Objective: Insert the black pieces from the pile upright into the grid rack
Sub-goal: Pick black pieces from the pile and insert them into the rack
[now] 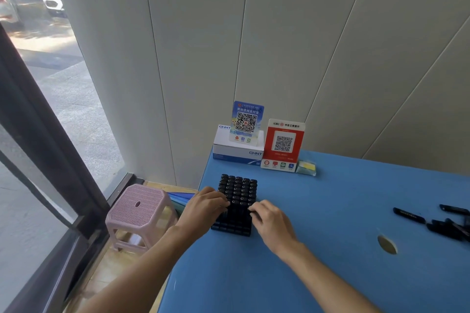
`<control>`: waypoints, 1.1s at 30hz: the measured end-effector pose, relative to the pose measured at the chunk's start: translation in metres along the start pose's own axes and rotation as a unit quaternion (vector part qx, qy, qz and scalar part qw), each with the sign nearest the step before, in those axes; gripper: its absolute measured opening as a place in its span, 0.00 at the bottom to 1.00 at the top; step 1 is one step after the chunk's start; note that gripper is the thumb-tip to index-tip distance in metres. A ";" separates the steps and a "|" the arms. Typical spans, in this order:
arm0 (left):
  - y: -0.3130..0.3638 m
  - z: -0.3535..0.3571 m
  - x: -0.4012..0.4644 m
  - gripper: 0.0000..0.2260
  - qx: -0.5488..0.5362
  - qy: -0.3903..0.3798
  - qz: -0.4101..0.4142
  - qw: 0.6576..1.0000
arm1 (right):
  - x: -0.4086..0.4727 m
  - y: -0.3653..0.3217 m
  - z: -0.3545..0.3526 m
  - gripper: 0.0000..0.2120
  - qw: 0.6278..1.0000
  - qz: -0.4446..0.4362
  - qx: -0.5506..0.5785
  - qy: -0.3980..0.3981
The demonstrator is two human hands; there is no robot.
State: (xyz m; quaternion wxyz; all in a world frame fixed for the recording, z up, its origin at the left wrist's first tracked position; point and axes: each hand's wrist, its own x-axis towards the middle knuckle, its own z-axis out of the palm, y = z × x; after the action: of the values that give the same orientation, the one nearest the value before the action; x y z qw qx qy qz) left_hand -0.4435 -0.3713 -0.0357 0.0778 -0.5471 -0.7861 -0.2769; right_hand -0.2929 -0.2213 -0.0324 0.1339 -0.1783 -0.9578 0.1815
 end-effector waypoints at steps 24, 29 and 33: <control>0.128 0.063 0.027 0.18 0.065 -0.005 0.084 0.994 | -0.107 0.101 -0.100 0.21 0.985 0.145 -0.093 -0.016; 0.209 0.112 0.024 0.17 0.079 -0.030 0.114 0.990 | -0.185 0.168 -0.145 0.21 0.978 0.169 -0.118 -0.013; 0.274 0.153 0.024 0.16 0.083 -0.052 0.111 0.989 | -0.251 0.221 -0.175 0.21 0.972 0.198 -0.128 -0.009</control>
State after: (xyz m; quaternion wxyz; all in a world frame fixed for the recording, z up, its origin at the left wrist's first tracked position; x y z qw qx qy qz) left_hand -0.1775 -0.2043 -0.0569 0.1120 -0.6361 -0.7440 -0.1710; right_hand 0.0545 -0.0743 -0.0113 0.0631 -0.3785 -0.9198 0.0821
